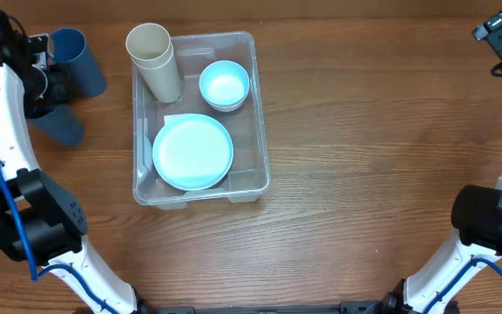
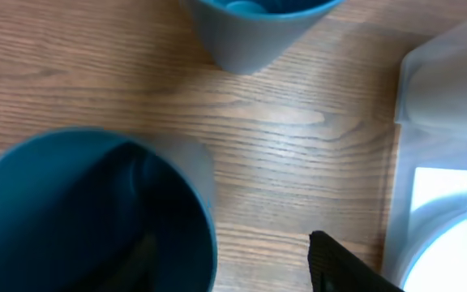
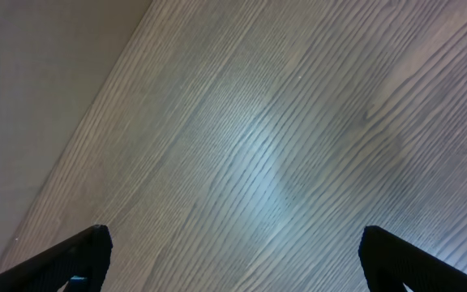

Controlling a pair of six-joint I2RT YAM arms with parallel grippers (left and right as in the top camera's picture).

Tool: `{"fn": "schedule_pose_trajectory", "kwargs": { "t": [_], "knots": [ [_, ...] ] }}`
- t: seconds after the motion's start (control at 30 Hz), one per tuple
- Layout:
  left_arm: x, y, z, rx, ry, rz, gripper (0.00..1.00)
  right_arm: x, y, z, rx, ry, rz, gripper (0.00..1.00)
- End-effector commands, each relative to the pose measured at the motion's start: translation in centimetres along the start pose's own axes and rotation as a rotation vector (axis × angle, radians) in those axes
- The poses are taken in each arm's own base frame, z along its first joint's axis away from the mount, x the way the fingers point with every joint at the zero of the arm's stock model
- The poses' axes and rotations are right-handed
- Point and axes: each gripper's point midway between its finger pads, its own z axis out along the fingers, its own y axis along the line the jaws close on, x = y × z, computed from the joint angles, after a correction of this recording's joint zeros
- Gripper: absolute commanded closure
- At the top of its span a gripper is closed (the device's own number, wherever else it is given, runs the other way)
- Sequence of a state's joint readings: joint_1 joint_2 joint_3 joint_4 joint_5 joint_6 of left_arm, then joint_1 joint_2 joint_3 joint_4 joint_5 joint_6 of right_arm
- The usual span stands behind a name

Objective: Pack container
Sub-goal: 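Move the left gripper to the blue cups, then grasp a blue cup with the left gripper and lift it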

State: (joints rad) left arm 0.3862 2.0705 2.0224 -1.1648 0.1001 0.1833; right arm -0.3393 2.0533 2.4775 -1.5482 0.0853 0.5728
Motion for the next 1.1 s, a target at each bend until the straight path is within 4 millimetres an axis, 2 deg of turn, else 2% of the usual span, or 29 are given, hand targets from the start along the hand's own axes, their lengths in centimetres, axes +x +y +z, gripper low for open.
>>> {"fn": "schedule_pose_trajectory", "kwargs": {
  "t": [0.0, 0.03, 0.23, 0.3, 0.4, 0.5, 0.6, 0.67, 0.73, 0.8, 0.87, 0.93, 1.07],
  "knots": [
    [0.8, 0.0, 1.0, 0.003, 0.012, 0.017, 0.61, -0.3, 0.1, -0.8, -0.008, -0.021, 0.004, 0.00],
    [0.9, -0.1, 1.1, 0.004, 0.016, 0.013, 0.94, -0.3, 0.1, -0.8, -0.008, -0.021, 0.004, 0.00],
    [2.0, 0.8, 0.9, -0.051, 0.063, -0.067, 0.96, -0.3, 0.1, -0.8, -0.008, -0.021, 0.004, 0.00],
    [2.0, 0.6, -0.2, -0.052, 0.056, -0.090, 0.96, -0.3, 0.1, -0.8, -0.008, -0.021, 0.004, 0.00],
    [1.5, 0.6, -3.4, -0.070, 0.026, -0.096, 0.96, -0.3, 0.1, -0.8, -0.008, -0.021, 0.004, 0.00],
    [0.9, 0.3, -9.5, -0.091, -0.066, -0.100, 0.96, -0.3, 0.1, -0.8, -0.008, -0.021, 0.004, 0.00],
    [1.2, -0.6, -14.6, -0.092, -0.161, -0.096, 0.96, -0.3, 0.1, -0.8, -0.008, -0.021, 0.004, 0.00],
    [1.5, -3.5, -18.5, -0.004, -0.254, -0.058, 0.96, -0.3, 0.1, -0.8, -0.008, -0.021, 0.004, 0.00],
    [1.5, -6.4, -20.7, 0.069, -0.316, 0.006, 0.96, -0.3, 0.1, -0.8, -0.008, -0.021, 0.004, 0.00],
    [1.8, -10.4, -22.8, 0.124, -0.368, 0.112, 0.96, -0.3, 0.1, -0.8, -0.008, -0.021, 0.004, 0.00],
    [2.4, -14.0, -23.4, 0.173, -0.375, 0.216, 0.96, -0.3, 0.1, -0.8, -0.008, -0.021, 0.004, 0.00],
    [3.1, -19.2, -23.3, 0.238, -0.371, 0.351, 0.96, -0.3, 0.1, -0.8, -0.008, -0.021, 0.004, 0.00],
    [4.3, -24.9, -22.0, 0.257, -0.335, 0.494, 0.96, -0.3, 0.1, -0.8, -0.008, -0.021, 0.004, 0.00]
  ]
}}
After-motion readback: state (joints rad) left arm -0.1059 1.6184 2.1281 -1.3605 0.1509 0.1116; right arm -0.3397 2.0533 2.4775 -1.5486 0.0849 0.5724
